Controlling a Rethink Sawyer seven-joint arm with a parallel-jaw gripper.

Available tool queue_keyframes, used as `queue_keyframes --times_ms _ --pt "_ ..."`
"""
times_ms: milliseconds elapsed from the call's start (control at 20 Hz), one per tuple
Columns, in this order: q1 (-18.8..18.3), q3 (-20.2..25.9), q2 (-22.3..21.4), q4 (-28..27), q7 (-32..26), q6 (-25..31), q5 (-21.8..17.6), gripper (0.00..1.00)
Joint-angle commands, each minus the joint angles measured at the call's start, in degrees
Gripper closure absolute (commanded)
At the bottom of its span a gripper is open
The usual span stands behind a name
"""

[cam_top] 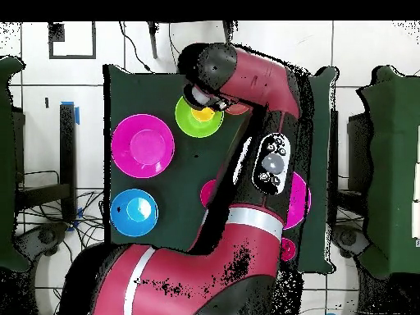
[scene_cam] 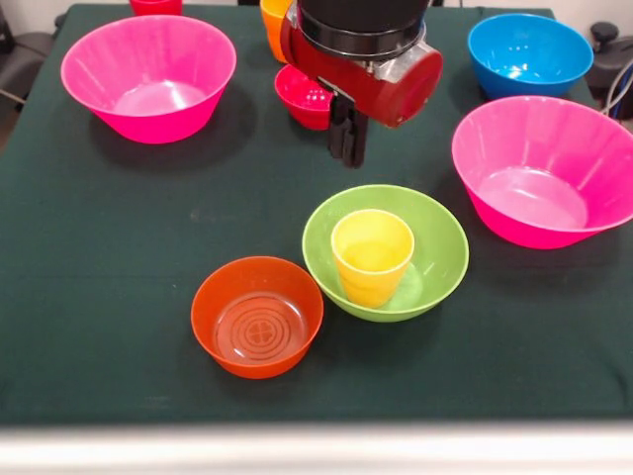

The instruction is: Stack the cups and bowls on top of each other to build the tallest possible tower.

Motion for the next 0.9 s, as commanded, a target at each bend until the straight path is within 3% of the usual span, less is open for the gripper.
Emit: queue_keyframes --times_ms 50,150,550,700,900 --pt "-2.5 6.1 0.0 -5.7 -11.79 9.87 -5.12 1.0" --pt "-2.91 6.21 2.31 -10.07 -12.17 11.21 -5.4 1.0" --pt "-4.18 9.75 10.37 -7.55 -13.24 -1.85 -7.29 1.0" --pt "-4.38 10.27 12.99 -9.11 -13.18 -3.2 -7.77 1.0" --pt "-3.74 10.18 13.34 -8.18 -12.39 -5.11 -8.53 1.0"
